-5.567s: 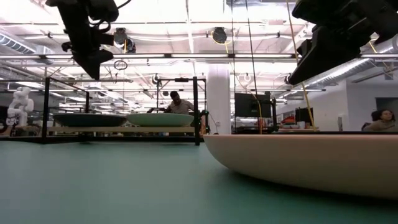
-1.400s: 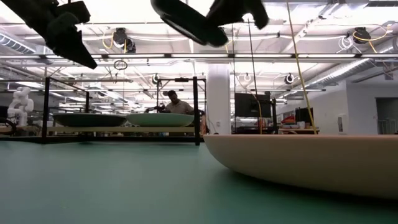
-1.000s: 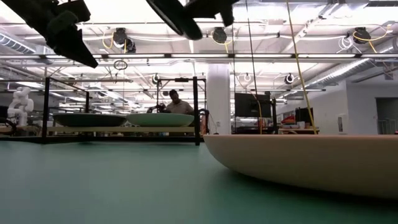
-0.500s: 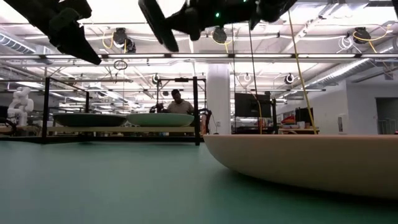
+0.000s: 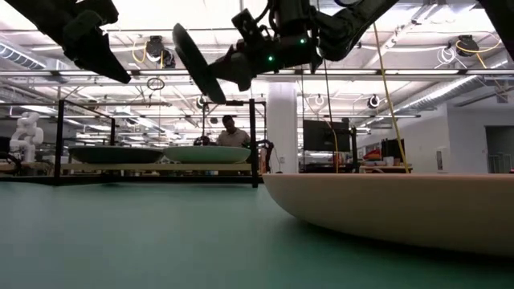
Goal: Place and stack plates onto a shelf
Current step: Stack the dark blue plate on top of the light green plate on the shelf
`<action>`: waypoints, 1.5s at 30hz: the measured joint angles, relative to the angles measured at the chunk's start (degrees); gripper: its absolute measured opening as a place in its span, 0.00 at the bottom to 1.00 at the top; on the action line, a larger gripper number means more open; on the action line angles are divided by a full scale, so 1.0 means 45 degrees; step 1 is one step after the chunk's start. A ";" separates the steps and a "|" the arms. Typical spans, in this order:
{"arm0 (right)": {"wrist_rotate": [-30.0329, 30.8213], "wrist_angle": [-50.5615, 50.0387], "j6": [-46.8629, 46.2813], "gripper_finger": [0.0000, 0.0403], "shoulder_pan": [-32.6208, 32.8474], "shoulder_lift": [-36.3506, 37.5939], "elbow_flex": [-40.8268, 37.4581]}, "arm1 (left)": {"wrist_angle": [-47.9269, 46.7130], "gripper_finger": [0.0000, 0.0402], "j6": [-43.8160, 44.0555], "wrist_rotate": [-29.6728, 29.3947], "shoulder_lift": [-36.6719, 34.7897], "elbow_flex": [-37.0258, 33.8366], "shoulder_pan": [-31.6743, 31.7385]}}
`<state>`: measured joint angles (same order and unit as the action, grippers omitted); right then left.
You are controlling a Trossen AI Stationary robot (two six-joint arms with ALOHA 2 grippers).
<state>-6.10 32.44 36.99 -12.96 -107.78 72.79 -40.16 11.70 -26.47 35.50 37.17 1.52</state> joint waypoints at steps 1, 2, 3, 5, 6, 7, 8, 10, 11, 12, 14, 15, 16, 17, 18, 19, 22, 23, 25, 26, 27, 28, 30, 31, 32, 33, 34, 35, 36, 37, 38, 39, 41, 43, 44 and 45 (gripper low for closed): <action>0.0002 -0.0020 -0.0090 0.00 -0.0033 -0.0053 0.0000 | 0.0000 0.25 0.0000 -0.0003 0.0002 0.0000 0.0000; 0.0002 -0.0053 -0.0177 0.00 -0.0052 -0.0126 0.0000 | 0.0000 0.25 0.0000 -0.0003 -0.0003 0.0000 0.0000; 0.0002 -0.0062 -0.0287 0.00 -0.0079 -0.0215 0.0000 | 0.0000 0.25 0.0000 -0.0003 0.0002 0.0000 0.0000; 0.0002 -0.0218 -0.0542 0.00 -0.0123 -0.0368 0.0000 | 0.0000 0.25 0.0000 0.0001 0.0002 0.0000 0.0000; 0.0002 -0.0279 -0.0602 0.00 -0.0133 -0.0424 0.0000 | -0.0005 0.25 0.0000 -0.0003 0.0002 0.0000 0.0000; 0.0002 -0.0353 -0.0653 0.00 -0.0134 -0.0491 0.0000 | -0.0005 0.25 0.0000 0.0000 0.0000 0.0000 0.0000; 0.0002 -0.0398 -0.0711 0.00 -0.0134 -0.0570 0.0000 | -0.0005 0.25 0.0000 0.0000 0.0002 0.0000 0.0000; 0.0007 -0.0478 -0.0739 0.00 -0.0134 -0.0678 0.0000 | -0.0005 0.25 0.0000 -0.0003 0.0002 0.0000 0.0000; 0.0002 -0.0598 -0.0743 0.00 -0.0134 -0.0730 0.0000 | -0.0006 0.25 0.0000 -0.0003 0.0000 0.0000 0.0000; 0.0031 -0.0597 -0.0743 0.00 -0.0134 -0.0812 0.0000 | -0.0005 0.25 0.0000 -0.0003 -0.0002 0.0000 0.0000; 0.0063 -0.0813 -0.0743 0.00 -0.0159 -0.0881 0.0000 | -0.0010 0.25 0.0000 0.0001 0.0002 0.0000 0.0000; 0.0062 -0.0958 -0.0743 0.00 -0.0179 -0.0919 0.0000 | -0.0009 0.25 0.0000 -0.0003 -0.0003 -0.0002 0.0000; 0.0095 -0.1034 -0.0743 0.00 -0.0190 -0.0979 0.0000 | -0.0010 0.25 0.0000 -0.0003 -0.0003 -0.0005 0.0000; 0.0238 -0.1145 -0.0736 0.00 -0.0197 -0.1018 0.0000 | -0.0015 0.25 0.0000 -0.0003 0.0002 0.0000 0.0000; 0.0422 -0.1351 -0.0690 0.00 -0.0197 -0.1027 0.0000 | -0.0012 0.25 -0.0004 -0.0003 0.0002 -0.0004 0.0000; 0.0461 -0.1539 -0.0570 0.00 -0.0198 -0.1032 -0.0005 | -0.0015 0.25 -0.0005 -0.0003 -0.0002 -0.0001 0.0000; 0.0456 -0.1949 -0.0289 0.00 -0.0202 -0.1019 0.0000 | -0.0015 0.25 -0.0015 -0.0003 0.0002 -0.0005 0.0000; 0.0454 -0.2079 -0.0213 0.00 -0.0202 -0.1010 0.0000 | -0.0015 0.25 -0.0010 -0.0003 0.0002 -0.0004 0.0000; 0.0544 -0.2293 0.0031 0.00 -0.0200 -0.0996 0.0007 | -0.0015 0.25 -0.0015 -0.0003 0.0002 -0.0005 0.0000; 0.0716 -0.2393 0.0111 0.00 -0.0188 -0.0993 0.0011 | -0.0015 0.25 -0.0015 -0.0003 0.0002 -0.0002 0.0000; 0.0813 -0.2494 0.0191 0.00 -0.0188 -0.0988 0.0020 | -0.0013 0.25 -0.0015 -0.0003 0.0002 -0.0005 0.0000; 0.0872 -0.2593 0.0243 0.00 -0.0188 -0.0988 0.0024 | -0.0010 0.25 -0.0015 -0.0003 -0.0003 -0.0005 0.0000; 0.0983 -0.2724 0.0264 0.00 -0.0200 -0.0984 0.0029 | -0.0010 0.25 -0.0015 -0.0001 0.0002 -0.0005 0.0000; 0.0983 -0.2771 0.0284 0.00 -0.0210 -0.0984 0.0037 | -0.0010 0.25 -0.0015 -0.0002 0.0002 -0.0005 0.0000; 0.0981 -0.2840 0.0334 0.00 -0.0217 -0.0984 0.0039 | -0.0004 0.25 -0.0015 -0.0003 0.0002 -0.0005 0.0000; 0.0975 -0.2903 0.0384 0.00 -0.0217 -0.0982 0.0039 | 0.0000 0.25 -0.0019 -0.0003 0.0002 -0.0005 0.0000; 0.0978 -0.2971 0.0403 0.00 -0.0217 -0.0979 0.0039 | 0.0005 0.25 -0.0019 -0.0003 0.0002 -0.0005 0.0000; 0.0978 -0.3028 0.0403 0.00 -0.0217 -0.0979 0.0039 | 0.0005 0.25 -0.0019 -0.0003 0.0002 -0.0005 0.0000; 0.0978 -0.3084 0.0403 0.00 -0.0217 -0.0979 0.0039 | 0.0005 0.25 -0.0019 -0.0002 0.0002 -0.0005 0.0000; 0.0978 -0.3131 0.0407 0.00 -0.0217 -0.0979 0.0039 | 0.0005 0.25 -0.0019 -0.0002 0.0002 -0.0005 0.0000; 0.0983 -0.3179 0.0419 0.00 -0.0217 -0.0974 0.0039 | 0.0009 0.25 -0.0019 -0.0003 0.0002 -0.0005 0.0000; 0.0986 -0.3259 0.0455 0.00 -0.0222 -0.0974 0.0039 | 0.0010 0.25 -0.0017 -0.0003 0.0002 -0.0005 0.0000; 0.1007 -0.3370 0.0573 0.00 -0.0222 -0.0974 0.0039 | 0.0010 0.25 -0.0010 -0.0003 0.0002 -0.0005 0.0000; 0.1007 -0.3444 0.0607 0.01 -0.0222 -0.0974 0.0039 | 0.0010 0.25 -0.0010 -0.0003 0.0002 -0.0005 0.0000; 0.1007 -0.3464 0.0621 0.01 -0.0226 -0.0974 0.0039 | 0.0015 0.25 -0.0010 -0.0003 0.0002 -0.0005 0.0000; 0.1007 -0.3476 0.0635 0.01 -0.0226 -0.0974 0.0039 | 0.0015 0.25 -0.0006 0.0002 0.0002 -0.0005 0.0000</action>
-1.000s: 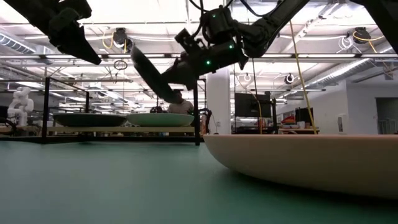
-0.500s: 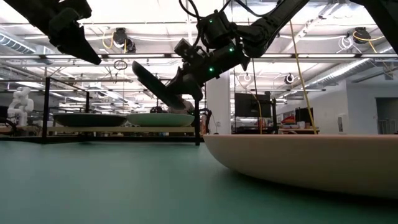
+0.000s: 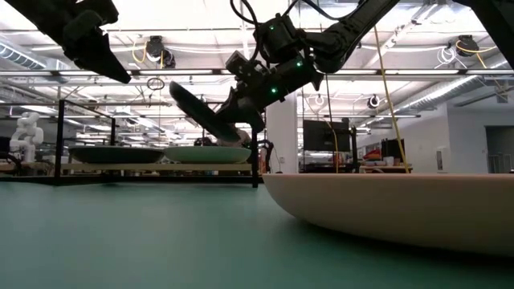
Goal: Place and stack plates onto a shelf
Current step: Stack the dark blue plate on top of the light green plate on the shelf
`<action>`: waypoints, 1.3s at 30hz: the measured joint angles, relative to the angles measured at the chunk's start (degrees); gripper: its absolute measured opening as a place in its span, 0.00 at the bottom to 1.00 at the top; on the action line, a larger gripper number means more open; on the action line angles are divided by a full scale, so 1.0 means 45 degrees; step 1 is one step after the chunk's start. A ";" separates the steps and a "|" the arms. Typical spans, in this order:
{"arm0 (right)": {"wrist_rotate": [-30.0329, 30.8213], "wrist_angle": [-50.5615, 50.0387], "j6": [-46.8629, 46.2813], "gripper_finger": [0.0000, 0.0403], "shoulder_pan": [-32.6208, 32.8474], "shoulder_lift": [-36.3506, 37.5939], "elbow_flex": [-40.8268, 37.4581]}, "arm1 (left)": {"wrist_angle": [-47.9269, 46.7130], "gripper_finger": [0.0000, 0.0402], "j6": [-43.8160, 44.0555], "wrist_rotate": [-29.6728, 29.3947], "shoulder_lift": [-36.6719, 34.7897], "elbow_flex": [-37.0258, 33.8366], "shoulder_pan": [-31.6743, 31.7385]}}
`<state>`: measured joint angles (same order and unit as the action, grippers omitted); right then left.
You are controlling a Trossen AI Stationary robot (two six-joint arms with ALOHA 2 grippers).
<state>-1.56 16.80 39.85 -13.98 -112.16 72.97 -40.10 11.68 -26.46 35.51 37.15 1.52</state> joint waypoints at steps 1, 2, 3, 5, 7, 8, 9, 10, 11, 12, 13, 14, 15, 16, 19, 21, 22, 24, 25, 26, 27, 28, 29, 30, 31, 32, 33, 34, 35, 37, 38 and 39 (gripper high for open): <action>0.0005 -0.0005 0.0014 0.02 0.0000 0.0000 0.0000 | 0.0000 0.25 0.0001 -0.0005 0.0000 0.0000 0.0000; 0.0005 -0.0014 0.0023 0.02 0.0000 0.0000 0.0000 | 0.0000 0.25 0.0001 -0.0005 0.0000 0.0000 0.0000; 0.0005 -0.0028 0.0037 0.02 0.0000 0.0000 0.0000 | 0.0005 0.25 0.0001 -0.0005 0.0000 0.0000 0.0000; 0.0005 -0.0035 0.0064 0.02 0.0000 0.0000 0.0000 | 0.0005 0.25 0.0001 -0.0004 0.0000 0.0000 0.0000; 0.0015 -0.0040 0.0064 0.02 -0.0005 0.0000 -0.0005 | 0.0010 0.25 0.0006 -0.0005 0.0000 0.0000 0.0000; 0.0071 -0.0040 0.0064 0.02 -0.0010 0.0000 -0.0014 | 0.0010 0.25 0.0006 -0.0005 0.0000 0.0000 -0.0005; 0.0187 -0.0052 0.0057 0.02 -0.0010 -0.0004 -0.0015 | 0.0010 0.25 0.0006 -0.0003 0.0000 0.0000 0.0000; 0.0372 -0.0057 0.0015 0.03 -0.0010 -0.0005 -0.0015 | 0.0014 0.25 0.0006 -0.0003 0.0000 0.0000 0.0000; 0.0515 -0.0061 -0.0016 0.03 -0.0010 -0.0010 -0.0015 | 0.0015 0.25 0.0006 -0.0005 0.0000 0.0000 0.0000; 0.0618 -0.0069 -0.0054 0.03 -0.0010 -0.0013 -0.0017 | 0.0015 0.25 0.0006 -0.0005 0.0000 0.0000 0.0000; 0.0631 -0.0068 -0.0061 0.03 -0.0010 -0.0015 -0.0019 | 0.0015 0.25 0.0006 -0.0005 0.0000 0.0000 0.0000; 0.0633 -0.0064 -0.0075 0.03 -0.0010 -0.0015 -0.0019 | 0.0015 0.25 0.0006 -0.0005 0.0000 0.0000 0.0000; 0.0654 -0.0064 -0.0076 0.03 -0.0010 -0.0015 -0.0024 | 0.0015 0.25 0.0006 -0.0005 0.0000 0.0000 0.0000; 0.0676 -0.0064 -0.0072 0.03 -0.0010 -0.0015 -0.0024 | 0.0015 0.25 0.0006 -0.0005 0.0000 0.0000 -0.0001; 0.0724 -0.0064 -0.0102 0.03 -0.0022 -0.0015 -0.0024 | 0.0015 0.25 0.0006 -0.0005 0.0000 0.0000 0.0000; 0.0804 -0.0066 -0.0118 0.04 -0.0041 -0.0019 -0.0024 | 0.0015 0.25 0.0007 -0.0001 0.0000 0.0000 0.0000; 0.0983 -0.0067 -0.0120 0.05 -0.0049 -0.0021 -0.0024 | 0.0015 0.25 0.0011 -0.0002 0.0000 0.0000 0.0000; 0.1338 -0.0089 -0.0156 0.07 -0.0059 -0.0024 -0.0029 | 0.0015 0.25 0.0011 -0.0002 0.0000 0.0000 -0.0003; 0.1519 -0.0117 -0.0179 0.09 -0.0063 -0.0024 -0.0039 | 0.0015 0.25 0.0011 -0.0005 -0.0001 0.0000 0.0000; 0.1732 -0.0122 -0.0216 0.11 -0.0068 -0.0024 -0.0039 | 0.0015 0.25 0.0011 -0.0002 0.0000 0.0000 0.0000; 0.1837 -0.0122 -0.0234 0.12 -0.0076 -0.0029 -0.0039 | 0.0015 0.25 0.0011 0.0000 0.0000 0.0000 0.0000; 0.1956 -0.0112 -0.0271 0.14 -0.0078 -0.0029 -0.0047 | 0.0015 0.25 0.0011 0.0000 0.0000 0.0000 -0.0005; 0.2050 -0.0050 -0.0314 0.15 -0.0071 -0.0029 -0.0049 | 0.0010 0.25 0.0011 -0.0002 -0.0002 0.0000 -0.0002; 0.2076 0.0009 -0.0321 0.17 -0.0070 -0.0032 -0.0049 | 0.0014 0.25 0.0011 -0.0002 0.0000 0.0000 0.0000; 0.2050 0.0072 -0.0327 0.18 -0.0073 -0.0039 -0.0049 | 0.0010 0.25 0.0011 0.0000 0.0000 0.0000 0.0000; 0.2034 0.0157 -0.0345 0.19 -0.0068 -0.0044 -0.0053 | 0.0010 0.25 0.0011 0.0000 0.0000 0.0000 -0.0001; 0.2021 0.0275 -0.0363 0.20 -0.0068 -0.0048 -0.0058 | 0.0004 0.25 0.0011 0.0000 0.0000 0.0000 -0.0002; 0.2012 0.0378 -0.0363 0.21 -0.0068 -0.0053 -0.0063 | 0.0000 0.25 0.0005 0.0000 -0.0003 0.0000 -0.0001; 0.2002 0.0459 -0.0367 0.22 -0.0068 -0.0053 -0.0063 | 0.0000 0.25 -0.0009 -0.0002 0.0000 0.0000 -0.0001; 0.1996 0.0524 -0.0421 0.23 -0.0035 0.0004 -0.0073 | -0.0010 0.25 -0.0033 0.0000 0.0000 -0.0005 0.0000; 0.2000 0.0519 -0.0435 0.23 0.0005 0.0031 -0.0078 | -0.0010 0.25 -0.0038 -0.0002 0.0000 -0.0002 0.0000; 0.2006 0.0516 -0.0468 0.24 0.0050 0.0079 -0.0083 | -0.0010 0.25 -0.0041 -0.0005 0.0000 -0.0001 -0.0005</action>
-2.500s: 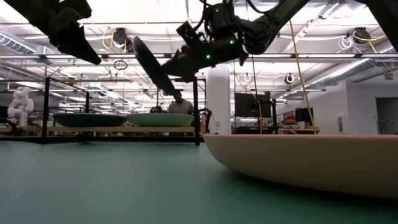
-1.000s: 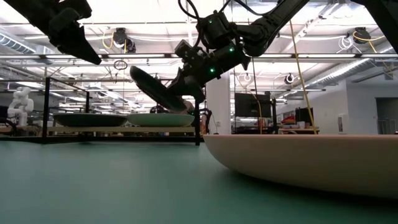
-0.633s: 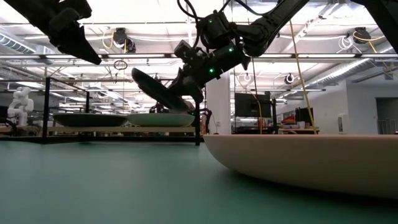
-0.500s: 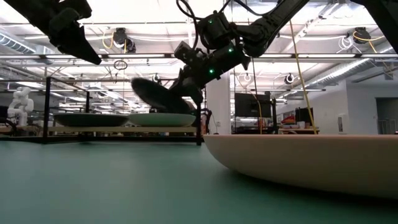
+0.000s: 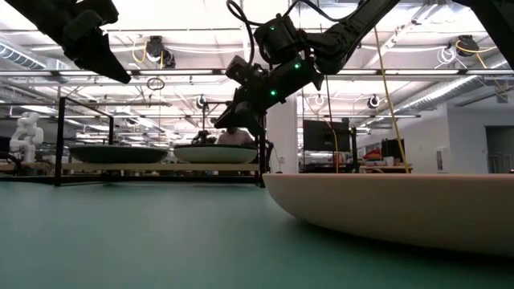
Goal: Place and stack plates onto a shelf
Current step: Stack the dark blue plate on top of the light green plate on the shelf
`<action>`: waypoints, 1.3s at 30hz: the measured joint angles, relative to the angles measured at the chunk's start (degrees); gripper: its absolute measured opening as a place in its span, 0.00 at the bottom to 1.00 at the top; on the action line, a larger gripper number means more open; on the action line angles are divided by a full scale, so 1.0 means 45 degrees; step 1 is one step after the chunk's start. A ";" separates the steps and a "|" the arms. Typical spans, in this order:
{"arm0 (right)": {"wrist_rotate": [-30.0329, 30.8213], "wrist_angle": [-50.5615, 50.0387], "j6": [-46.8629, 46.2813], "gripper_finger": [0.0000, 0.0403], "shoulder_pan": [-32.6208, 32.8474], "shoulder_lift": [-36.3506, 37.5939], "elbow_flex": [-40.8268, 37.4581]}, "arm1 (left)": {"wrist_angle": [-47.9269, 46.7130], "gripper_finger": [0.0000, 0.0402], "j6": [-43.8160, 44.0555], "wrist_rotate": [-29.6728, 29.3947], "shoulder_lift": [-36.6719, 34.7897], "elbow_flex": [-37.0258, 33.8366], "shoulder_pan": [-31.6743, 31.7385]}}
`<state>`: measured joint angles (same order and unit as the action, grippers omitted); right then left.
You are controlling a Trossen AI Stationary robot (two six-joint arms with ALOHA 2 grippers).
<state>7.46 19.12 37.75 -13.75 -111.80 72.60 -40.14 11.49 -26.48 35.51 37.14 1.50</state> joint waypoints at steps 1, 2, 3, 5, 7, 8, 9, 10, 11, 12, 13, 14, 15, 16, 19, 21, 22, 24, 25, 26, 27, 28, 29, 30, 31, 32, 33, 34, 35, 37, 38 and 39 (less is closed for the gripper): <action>0.0000 -0.0032 -0.0080 0.24 0.0064 0.0068 -0.0005 | 0.0000 0.25 -0.0001 0.0005 0.0000 -0.0004 0.0002; -0.0005 -0.0032 -0.0166 0.24 0.0137 0.0100 -0.0010 | -0.0003 0.25 -0.0002 0.0003 0.0000 -0.0004 0.0000; 0.0000 -0.0012 -0.0233 0.24 0.0219 0.0145 -0.0010 | -0.0004 0.25 -0.0002 0.0004 0.0000 -0.0004 0.0004; 0.0005 -0.0021 -0.0387 0.23 0.0409 0.0310 -0.0010 | -0.0005 0.25 -0.0006 0.0005 0.0000 -0.0004 0.0000; 0.0005 0.0063 -0.0563 0.23 0.0642 0.0466 -0.0010 | -0.0005 0.25 -0.0006 0.0000 -0.0005 -0.0004 0.0005; 0.0005 0.0031 -0.0701 0.23 0.0767 0.0570 -0.0010 | -0.0001 0.25 -0.0015 0.0004 0.0000 -0.0004 0.0001; 0.0005 -0.0086 -0.0836 0.23 0.0899 0.0659 -0.0010 | 0.0003 0.25 -0.0049 0.0005 0.0000 -0.0004 0.0003; 0.0009 -0.0241 -0.1018 0.23 0.1058 0.0759 -0.0010 | 0.0018 0.25 -0.0075 0.0000 0.0014 -0.0004 0.0004; 0.0046 -0.0526 -0.1208 0.23 0.1232 0.0903 -0.0005 | 0.0048 0.25 -0.0102 0.0000 0.0025 -0.0004 0.0005; 0.0090 -0.0878 -0.1407 0.23 0.1430 0.1064 -0.0005 | 0.0056 0.25 -0.0142 0.0005 0.0038 -0.0004 0.0004; 0.0147 -0.1227 -0.1639 0.23 0.1641 0.1230 -0.0005 | 0.0060 0.25 -0.0158 0.0003 0.0080 -0.0004 -0.0008; 0.0281 -0.1598 -0.1913 0.23 0.1856 0.1428 -0.0003 | 0.0073 0.25 -0.0166 0.0000 0.0118 -0.0004 -0.0005; 0.0409 -0.2159 -0.2200 0.23 0.2091 0.1697 0.0000 | 0.0073 0.25 -0.0171 0.0003 0.0135 -0.0004 -0.0005; 0.0448 -0.2811 -0.2481 0.23 0.2302 0.1973 0.0000 | 0.0073 0.25 -0.0176 0.0005 0.0197 -0.0004 -0.0005; 0.0502 -0.4553 -0.3512 0.23 0.2874 0.2786 0.0003 | 0.0072 0.25 -0.0139 0.0005 0.0426 -0.0004 -0.0005; 0.0559 -0.5398 -0.4329 0.23 0.3209 0.3376 -0.0222 | 0.0071 0.25 -0.0045 0.0003 0.0652 -0.0004 -0.0015; 0.0568 -0.5489 -0.4741 0.23 0.3356 0.3676 -0.0409 | 0.0068 0.25 0.0051 0.0000 0.0772 -0.0004 -0.0015; 0.0568 -0.5532 -0.5479 0.23 0.3645 0.4346 -0.1098 | 0.0063 0.25 0.0181 0.0005 0.1068 -0.0009 -0.0015; 0.0582 -0.5322 -0.5785 0.23 0.3790 0.4657 -0.1529 | 0.0077 0.25 0.0260 0.0000 0.1266 -0.0013 -0.0024; 0.0665 -0.4993 -0.6041 0.23 0.3953 0.4982 -0.2030 | 0.0078 0.25 0.0313 0.0002 0.1421 -0.0013 -0.0024; 0.0727 -0.4703 -0.6275 0.23 0.4103 0.5274 -0.2605 | 0.0078 0.25 0.0372 0.0001 0.1608 -0.0017 -0.0024; 0.0816 -0.4336 -0.6518 0.23 0.4240 0.5594 -0.3207 | 0.0155 0.25 0.0415 -0.0003 0.1853 -0.0018 -0.0024; 0.1012 -0.3918 -0.6794 0.23 0.4402 0.5916 -0.3848 | 0.0274 0.25 0.0475 -0.0012 0.2064 -0.0018 -0.0024; 0.1129 -0.3484 -0.7059 0.23 0.4525 0.6213 -0.4479 | 0.0341 0.25 0.0478 -0.0041 0.2292 -0.0018 -0.0024; 0.1361 -0.2998 -0.7322 0.23 0.4669 0.6548 -0.5125 | 0.0490 0.25 0.0433 -0.0100 0.2559 -0.0018 -0.0024; 0.1526 -0.2641 -0.7568 0.23 0.4806 0.6891 -0.5734 | 0.0850 0.25 0.0268 -0.0156 0.2811 -0.0018 -0.0024; 0.1744 -0.2276 -0.7784 0.23 0.4935 0.7218 -0.6336 | 0.1260 0.25 0.0033 -0.0320 0.3072 -0.0018 -0.0023; 0.1932 -0.1894 -0.7948 0.23 0.5049 0.7521 -0.6897 | 0.1703 0.25 -0.0233 -0.0634 0.3366 -0.0018 -0.0019; 0.2026 -0.1645 -0.8083 0.23 0.5138 0.7836 -0.7348 | 0.2274 0.25 -0.0549 -0.0977 0.3677 -0.0018 0.0010; 0.2036 -0.1420 -0.8333 0.23 0.5228 0.8557 -0.8109 | 0.3555 0.25 -0.1431 -0.1420 0.4368 -0.0018 0.0209; 0.2051 -0.1282 -0.8491 0.23 0.5257 0.8887 -0.8361 | 0.4239 0.25 -0.1909 -0.1450 0.4745 -0.0018 0.0403; 0.2062 -0.1158 -0.8630 0.23 0.5263 0.9222 -0.8587 | 0.4871 0.25 -0.2389 -0.1443 0.5100 -0.0018 0.0602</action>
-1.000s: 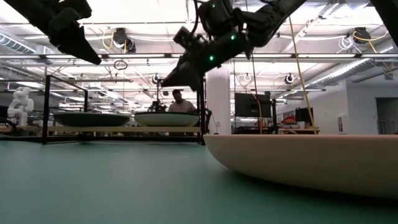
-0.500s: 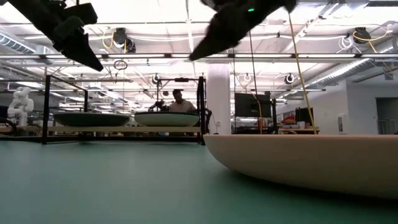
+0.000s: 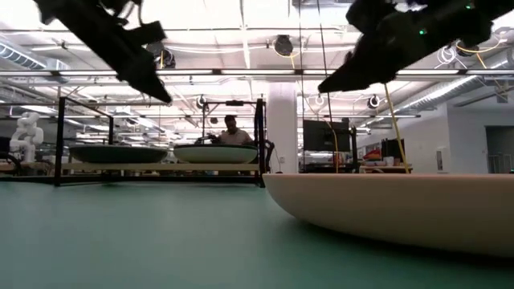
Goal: Place and stack plates onto a shelf
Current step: Stack the dark blue plate on top of the light green plate on the shelf
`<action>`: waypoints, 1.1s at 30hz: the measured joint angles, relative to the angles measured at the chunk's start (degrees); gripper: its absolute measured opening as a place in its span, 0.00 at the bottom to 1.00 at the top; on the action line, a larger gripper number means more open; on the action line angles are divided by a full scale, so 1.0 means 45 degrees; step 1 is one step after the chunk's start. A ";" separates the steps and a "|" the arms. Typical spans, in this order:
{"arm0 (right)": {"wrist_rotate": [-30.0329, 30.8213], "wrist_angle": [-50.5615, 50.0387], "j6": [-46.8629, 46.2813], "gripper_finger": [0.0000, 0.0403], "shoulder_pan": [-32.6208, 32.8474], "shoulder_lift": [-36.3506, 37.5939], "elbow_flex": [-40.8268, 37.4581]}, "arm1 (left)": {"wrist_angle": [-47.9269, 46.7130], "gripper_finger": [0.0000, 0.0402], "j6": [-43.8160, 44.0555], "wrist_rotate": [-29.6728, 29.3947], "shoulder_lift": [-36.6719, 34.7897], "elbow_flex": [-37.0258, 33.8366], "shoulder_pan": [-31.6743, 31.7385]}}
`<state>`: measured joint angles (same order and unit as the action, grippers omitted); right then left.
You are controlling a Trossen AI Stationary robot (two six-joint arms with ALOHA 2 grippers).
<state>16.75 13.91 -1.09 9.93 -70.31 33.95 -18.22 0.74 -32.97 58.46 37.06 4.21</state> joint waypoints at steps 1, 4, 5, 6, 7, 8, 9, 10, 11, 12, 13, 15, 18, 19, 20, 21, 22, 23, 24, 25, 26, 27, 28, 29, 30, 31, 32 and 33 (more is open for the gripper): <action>-0.0001 0.0056 -0.0129 0.23 0.0000 0.0291 -0.0220 | 0.0735 0.25 -0.0427 -0.0012 0.0387 0.0000 0.0247; -0.0004 0.0445 -0.0329 0.23 0.0001 0.0886 -0.0714 | 0.2919 0.25 -0.1624 0.0002 0.1505 0.0000 0.1165; 0.0003 0.0584 -0.0329 0.23 0.0041 0.1008 -0.0830 | 0.3696 0.25 -0.1925 0.0073 0.1867 0.0000 0.1500; 0.0006 0.0597 -0.0328 0.23 0.0083 0.1109 -0.0890 | 0.4352 0.25 -0.2203 0.0297 0.2198 0.0003 0.1852; -0.0004 0.0587 -0.0319 0.23 0.0148 0.1160 -0.0922 | 0.4858 0.25 -0.2419 0.0627 0.2504 0.0005 0.2212; -0.0007 0.0600 -0.0309 0.23 0.0201 0.1161 -0.0936 | 0.5293 0.25 -0.2618 0.1135 0.2776 0.0005 0.2561; -0.0006 0.0599 -0.0277 0.23 0.0243 0.1158 -0.0960 | 0.5582 0.24 -0.2800 0.1768 0.3056 0.0037 0.2891; -0.0008 0.0550 -0.0221 0.23 0.0294 0.1152 -0.0986 | 0.5714 0.24 -0.3015 0.2403 0.3334 0.0136 0.3207; -0.0010 0.0523 -0.0176 0.23 0.0323 0.1145 -0.0991 | 0.5748 0.23 -0.3159 0.2914 0.3628 0.0260 0.3498; -0.0013 0.0549 -0.0114 0.23 0.0325 0.1119 -0.0991 | 0.5698 0.22 -0.3324 0.3228 0.3886 0.0375 0.3760; -0.0008 0.0568 -0.0069 0.23 0.0325 0.1063 -0.0991 | 0.5707 0.21 -0.3453 0.3403 0.4162 0.0489 0.3997; -0.0017 0.0501 0.0063 0.23 0.0321 0.1026 -0.0991 | 0.5755 0.19 -0.3778 0.3960 0.4655 0.0780 0.4462; -0.0049 0.0541 0.0148 0.23 0.0321 0.1040 -0.0986 | 0.5700 0.14 -0.4018 0.5051 0.5189 0.1145 0.5073; -0.0058 0.0523 0.0167 0.23 0.0325 0.1040 -0.0986 | 0.5584 0.13 -0.4064 0.5332 0.5323 0.1283 0.5239; -0.0061 0.0487 0.0172 0.23 0.0330 0.1035 -0.0986 | 0.5260 0.12 -0.4125 0.5533 0.5430 0.1466 0.5390; -0.0061 0.0471 0.0179 0.23 0.0330 0.1035 -0.0986 | 0.4956 0.10 -0.4188 0.5726 0.5551 0.1670 0.5537; -0.0061 0.0471 0.0206 0.23 0.0330 0.1035 -0.0986 | 0.4641 0.09 -0.4245 0.5911 0.5672 0.1901 0.5657; -0.0061 0.0471 0.0266 0.23 0.0330 0.1035 -0.0986 | 0.4311 0.08 -0.4252 0.6137 0.5768 0.2082 0.5781; -0.0061 0.0450 0.0291 0.23 0.0330 0.1035 -0.0987 | 0.3996 0.07 -0.4250 0.6425 0.5843 0.2240 0.5885; -0.0061 0.0417 0.0319 0.23 0.0330 0.1035 -0.0986 | 0.3789 0.06 -0.4249 0.6718 0.5970 0.2405 0.5964; -0.0061 0.0393 0.0361 0.23 0.0330 0.1035 -0.0986 | 0.3686 0.04 -0.4246 0.7014 0.6095 0.2544 0.6016; -0.0066 0.0393 0.0383 0.23 0.0330 0.1035 -0.0986 | 0.3573 0.03 -0.4256 0.7205 0.6212 0.2615 0.6030; -0.0066 0.0387 0.0390 0.23 0.0330 0.1035 -0.0986 | 0.3400 0.02 -0.4323 0.7302 0.6324 0.2659 0.6042; -0.0071 0.0378 0.0390 0.23 0.0330 0.1035 -0.0986 | 0.3354 0.01 -0.4426 0.7331 0.6466 0.2678 0.6035; -0.0071 0.0378 0.0390 0.23 0.0330 0.1035 -0.0986 | 0.3360 0.01 -0.4527 0.7339 0.6625 0.2686 0.6028; -0.0090 0.0378 0.0377 0.23 0.0335 0.1035 -0.0986 | 0.3334 0.01 -0.4616 0.7336 0.6756 0.2686 0.6031; -0.0100 0.0378 0.0340 0.23 0.0339 0.1035 -0.0986 | 0.3329 0.01 -0.4730 0.7329 0.6886 0.2686 0.6038; -0.0104 0.0375 0.0328 0.23 0.0347 0.1035 -0.0986 | 0.3361 0.01 -0.4802 0.7329 0.6986 0.2686 0.6038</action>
<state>16.28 15.60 0.39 11.49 -65.65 29.52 -3.09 -20.87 0.01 89.89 49.15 31.38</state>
